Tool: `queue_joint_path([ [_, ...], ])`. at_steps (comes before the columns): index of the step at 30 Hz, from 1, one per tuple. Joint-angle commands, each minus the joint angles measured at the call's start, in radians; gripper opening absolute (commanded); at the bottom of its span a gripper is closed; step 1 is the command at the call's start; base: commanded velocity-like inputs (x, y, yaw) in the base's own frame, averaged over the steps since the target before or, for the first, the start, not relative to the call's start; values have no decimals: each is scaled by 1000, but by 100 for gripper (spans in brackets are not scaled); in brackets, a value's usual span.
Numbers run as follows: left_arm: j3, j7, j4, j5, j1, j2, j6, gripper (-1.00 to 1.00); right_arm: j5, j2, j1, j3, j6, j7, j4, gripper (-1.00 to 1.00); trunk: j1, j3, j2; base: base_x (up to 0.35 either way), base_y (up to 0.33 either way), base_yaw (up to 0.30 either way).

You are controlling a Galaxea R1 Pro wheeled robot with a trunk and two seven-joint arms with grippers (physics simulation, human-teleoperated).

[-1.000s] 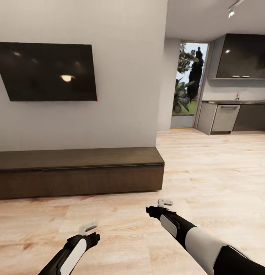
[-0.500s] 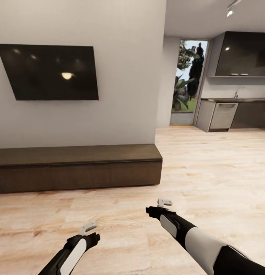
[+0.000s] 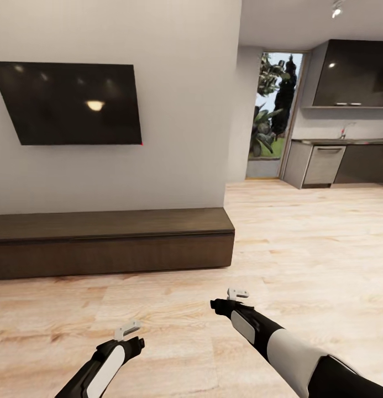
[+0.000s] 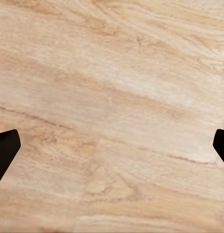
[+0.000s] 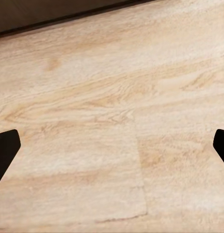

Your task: Place each of the two pumpkins and all three candles from the living room inside a cabinet in the living room (use any cabinet), then make sure every cabinet is closed, and position the cauldron so it is next to a table in the living room.

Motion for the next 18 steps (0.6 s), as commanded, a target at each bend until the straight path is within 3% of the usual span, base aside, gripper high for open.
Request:
queue_joint_path([
  [1, -5, 10, -2, 11, 0, 1, 0, 100, -6, -1, -1, 7, 3, -7, -2, 100, -4, 0, 7, 0, 0, 0],
  [18, -5, 10, 15, 7, -1, 0, 0, 100, -6, 0, -1, 7, 6, -7, -2, 100, -69, 26, 126, 0, 0, 0],
])
